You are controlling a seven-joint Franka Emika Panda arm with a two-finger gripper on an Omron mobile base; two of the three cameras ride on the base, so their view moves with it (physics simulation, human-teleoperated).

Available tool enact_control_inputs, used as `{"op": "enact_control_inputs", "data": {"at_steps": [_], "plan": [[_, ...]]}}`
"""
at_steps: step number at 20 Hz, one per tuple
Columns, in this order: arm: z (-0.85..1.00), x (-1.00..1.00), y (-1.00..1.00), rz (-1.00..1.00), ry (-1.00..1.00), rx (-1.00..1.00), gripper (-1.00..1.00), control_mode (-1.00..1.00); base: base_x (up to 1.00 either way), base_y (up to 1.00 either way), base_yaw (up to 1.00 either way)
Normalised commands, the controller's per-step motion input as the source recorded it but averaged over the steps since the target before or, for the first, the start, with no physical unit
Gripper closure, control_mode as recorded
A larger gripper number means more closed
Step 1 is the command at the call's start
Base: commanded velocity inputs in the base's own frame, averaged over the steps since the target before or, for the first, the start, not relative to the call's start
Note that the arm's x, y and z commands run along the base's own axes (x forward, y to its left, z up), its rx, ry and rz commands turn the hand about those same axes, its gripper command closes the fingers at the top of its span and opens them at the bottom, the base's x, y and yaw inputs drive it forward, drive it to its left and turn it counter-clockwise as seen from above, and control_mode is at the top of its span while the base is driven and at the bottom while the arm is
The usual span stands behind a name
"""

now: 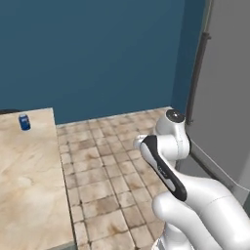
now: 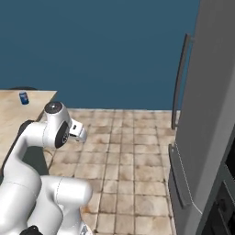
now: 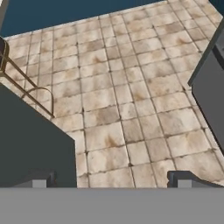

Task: Four empty soda cans are scattered around the kitchen. Gather all the cans and cluster them next to the stove for recycling.

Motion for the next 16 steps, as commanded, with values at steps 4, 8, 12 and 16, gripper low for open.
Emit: {"op": "enact_control_inputs", "data": {"at_steps": [4, 8, 12, 16], "plan": [[0.0, 0.0, 0.0, 0.0, 0.0, 0.0, -1.0, 1.0, 0.61, -0.3, 0.07], [0.0, 0.0, 0.0, 0.0, 0.0, 0.0, -1.0, 1.0, 0.58, -0.32, 0.06], [0.0, 0.0, 0.0, 0.0, 0.0, 0.0, -1.0, 1.0, 0.58, -0.32, 0.06], [0.0, 0.0, 0.0, 0.0, 0.0, 0.0, -1.0, 1.0, 0.58, -0.32, 0.06]]}}
